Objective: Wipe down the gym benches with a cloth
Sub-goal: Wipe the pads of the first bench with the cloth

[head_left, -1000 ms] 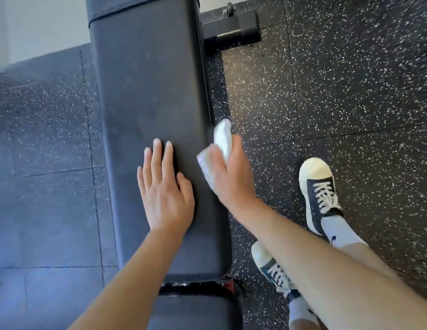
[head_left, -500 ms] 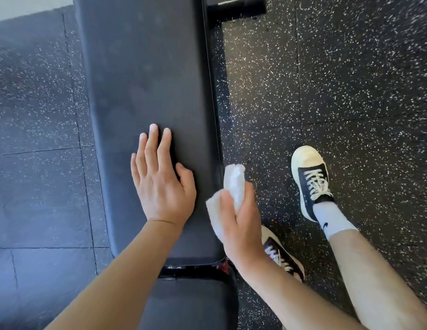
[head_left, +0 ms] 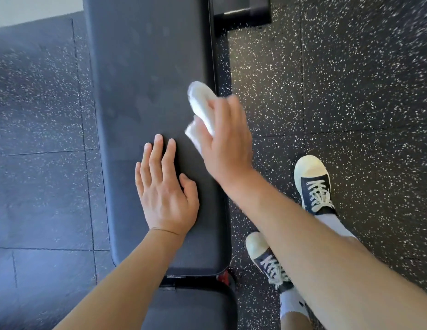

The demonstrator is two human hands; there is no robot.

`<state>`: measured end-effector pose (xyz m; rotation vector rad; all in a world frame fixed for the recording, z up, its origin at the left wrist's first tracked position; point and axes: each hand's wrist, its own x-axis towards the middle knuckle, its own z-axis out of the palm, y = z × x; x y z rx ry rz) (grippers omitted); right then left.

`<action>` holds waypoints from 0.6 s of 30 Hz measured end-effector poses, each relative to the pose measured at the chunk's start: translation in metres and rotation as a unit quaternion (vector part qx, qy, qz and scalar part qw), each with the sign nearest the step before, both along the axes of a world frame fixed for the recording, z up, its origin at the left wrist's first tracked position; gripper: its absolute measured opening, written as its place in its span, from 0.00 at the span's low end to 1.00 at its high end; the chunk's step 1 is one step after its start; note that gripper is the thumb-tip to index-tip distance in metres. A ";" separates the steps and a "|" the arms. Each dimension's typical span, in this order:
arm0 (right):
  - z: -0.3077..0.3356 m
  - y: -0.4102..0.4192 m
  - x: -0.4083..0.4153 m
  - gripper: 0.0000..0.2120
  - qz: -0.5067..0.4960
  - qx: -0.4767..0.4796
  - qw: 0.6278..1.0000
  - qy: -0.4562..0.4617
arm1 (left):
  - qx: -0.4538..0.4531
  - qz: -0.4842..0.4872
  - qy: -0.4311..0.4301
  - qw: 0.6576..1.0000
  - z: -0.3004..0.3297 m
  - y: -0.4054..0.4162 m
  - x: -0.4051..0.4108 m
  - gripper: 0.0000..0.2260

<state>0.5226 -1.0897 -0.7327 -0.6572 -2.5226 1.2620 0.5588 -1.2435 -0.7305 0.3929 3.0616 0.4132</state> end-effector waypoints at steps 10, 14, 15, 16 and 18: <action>0.011 0.013 -0.109 0.17 0.362 0.337 0.869 0.025 | -0.006 0.017 -0.010 1.000 -0.001 0.001 -0.001 0.32; 0.022 0.032 -0.145 0.14 0.497 0.344 0.792 0.080 | -0.024 0.014 -0.009 1.000 0.003 0.003 -0.002 0.32; 0.022 0.035 -0.157 0.17 0.505 0.358 0.783 0.055 | -0.028 0.012 -0.012 0.999 0.004 0.003 -0.002 0.32; 0.022 0.036 -0.168 0.19 0.494 0.366 0.788 0.032 | -0.030 0.011 -0.013 0.999 0.005 0.003 -0.002 0.32; 0.021 0.031 -0.177 0.17 0.441 0.356 0.824 0.013 | -0.031 0.011 -0.011 0.999 0.005 0.002 -0.002 0.31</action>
